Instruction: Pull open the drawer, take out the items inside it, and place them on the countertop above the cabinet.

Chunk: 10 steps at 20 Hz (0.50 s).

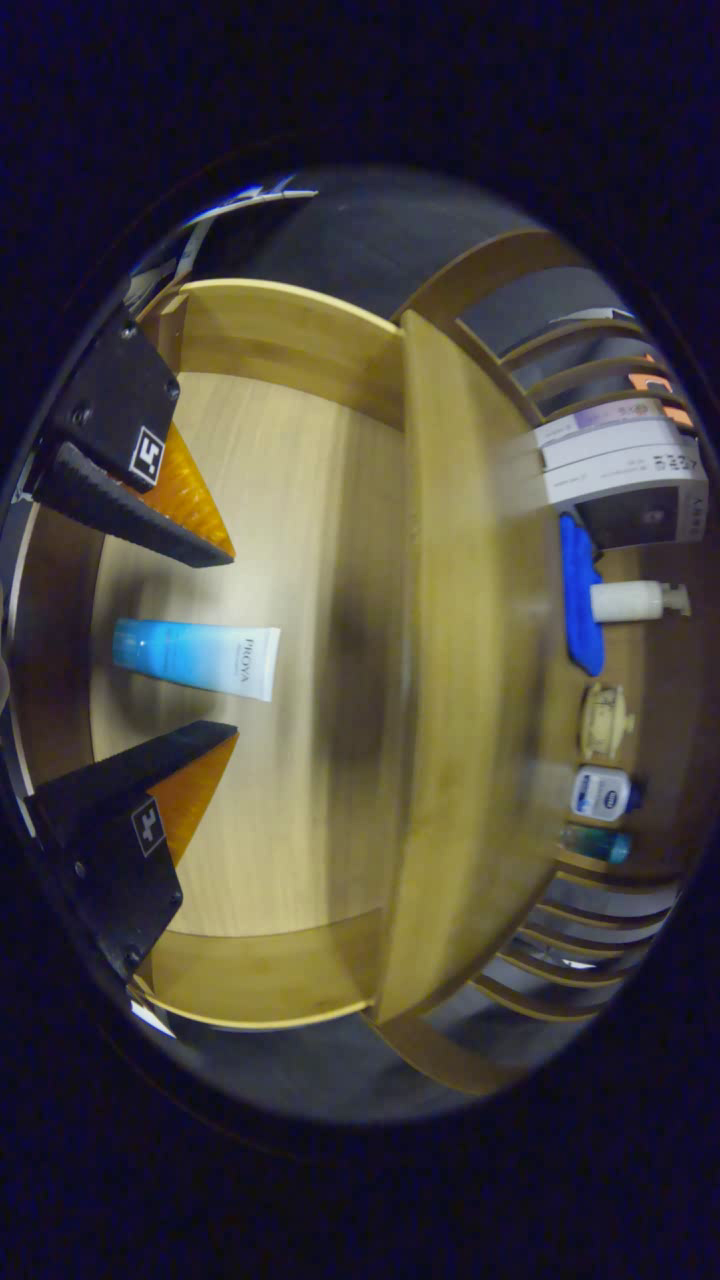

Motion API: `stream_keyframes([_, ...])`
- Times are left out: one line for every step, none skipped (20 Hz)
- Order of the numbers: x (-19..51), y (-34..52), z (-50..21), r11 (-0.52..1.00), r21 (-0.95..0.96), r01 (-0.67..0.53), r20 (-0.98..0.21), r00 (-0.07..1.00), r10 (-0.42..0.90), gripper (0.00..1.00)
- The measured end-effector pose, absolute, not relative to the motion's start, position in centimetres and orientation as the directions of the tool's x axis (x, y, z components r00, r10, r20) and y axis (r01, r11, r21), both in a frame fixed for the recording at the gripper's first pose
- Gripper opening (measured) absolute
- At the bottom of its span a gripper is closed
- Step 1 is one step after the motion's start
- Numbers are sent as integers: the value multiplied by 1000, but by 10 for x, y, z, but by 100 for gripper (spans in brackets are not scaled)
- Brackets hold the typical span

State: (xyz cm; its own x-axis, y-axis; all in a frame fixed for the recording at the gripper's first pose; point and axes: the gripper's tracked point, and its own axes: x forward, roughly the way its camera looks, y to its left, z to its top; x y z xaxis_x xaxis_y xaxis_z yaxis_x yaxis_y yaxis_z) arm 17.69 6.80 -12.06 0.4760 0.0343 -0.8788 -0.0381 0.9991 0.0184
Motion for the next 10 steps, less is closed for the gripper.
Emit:
stream_keyframes([172,70,-127,999,31,-35,-896,441,43,98])
stream_keyframes([169,70,-137,999,29,-28,-912,408,38,97])
stream_keyframes([166,71,-142,999,20,-31,-924,381,31,97])
stream_keyframes([165,71,-150,999,12,-32,-929,368,23,97])
stream_keyframes([165,70,-152,1000,3,-27,-933,360,12,97])
stream_keyframes([165,71,-154,1000,6,-20,-937,350,13,96])
stream_keyframes([165,72,-157,1000,4,-10,-941,338,7,94])
stream_keyframes([166,71,-159,1000,-2,2,-945,326,-3,86])
stream_keyframes([166,69,-160,1000,-7,14,-949,314,-11,84])
stream_keyframes([166,67,-162,999,-8,31,-951,307,-17,81])
